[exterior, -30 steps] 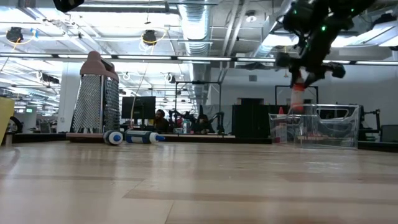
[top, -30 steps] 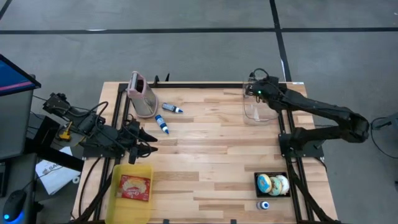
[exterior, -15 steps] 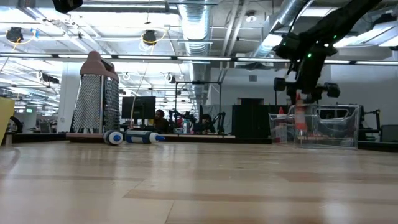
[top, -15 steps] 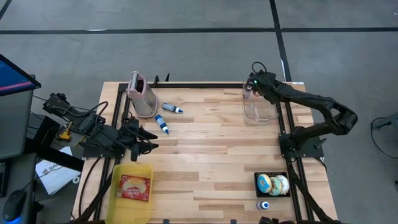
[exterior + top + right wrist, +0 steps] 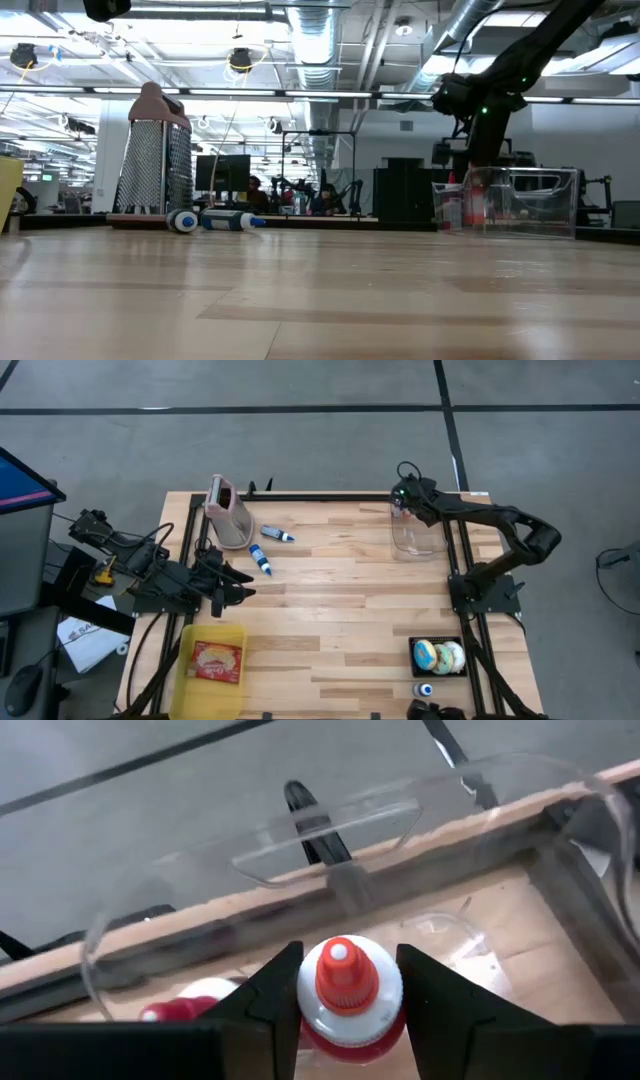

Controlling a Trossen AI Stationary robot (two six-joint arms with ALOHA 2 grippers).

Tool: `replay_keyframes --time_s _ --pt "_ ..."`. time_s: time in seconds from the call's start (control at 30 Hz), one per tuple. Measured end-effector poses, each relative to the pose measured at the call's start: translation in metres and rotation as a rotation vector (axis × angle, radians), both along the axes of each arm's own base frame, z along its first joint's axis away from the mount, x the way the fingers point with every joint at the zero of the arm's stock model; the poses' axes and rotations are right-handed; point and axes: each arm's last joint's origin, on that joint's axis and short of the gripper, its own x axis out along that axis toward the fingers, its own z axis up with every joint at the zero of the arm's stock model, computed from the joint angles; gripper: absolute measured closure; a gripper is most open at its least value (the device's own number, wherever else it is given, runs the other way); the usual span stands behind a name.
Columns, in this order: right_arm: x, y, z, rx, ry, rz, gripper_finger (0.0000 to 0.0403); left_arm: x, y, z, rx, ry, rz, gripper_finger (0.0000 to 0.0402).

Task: Pick & Place Food Item
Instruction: Put the orange food coloring bottle into the transparent bin

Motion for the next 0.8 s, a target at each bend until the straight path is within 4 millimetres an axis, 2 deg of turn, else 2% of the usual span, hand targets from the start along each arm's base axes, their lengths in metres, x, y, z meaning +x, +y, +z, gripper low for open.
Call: replay_keyframes --time_s 0.3,0.8 --pt "0.0007 0.0015 -0.0083 0.002 -0.005 -0.002 0.0256 0.0002 -0.0001 0.0006 -0.007 -0.006 0.001 0.0169" --pt "0.0028 0.0012 -0.0063 -0.023 0.009 0.028 0.0219 0.0002 -0.0001 0.0006 -0.009 -0.007 0.001 0.0169"
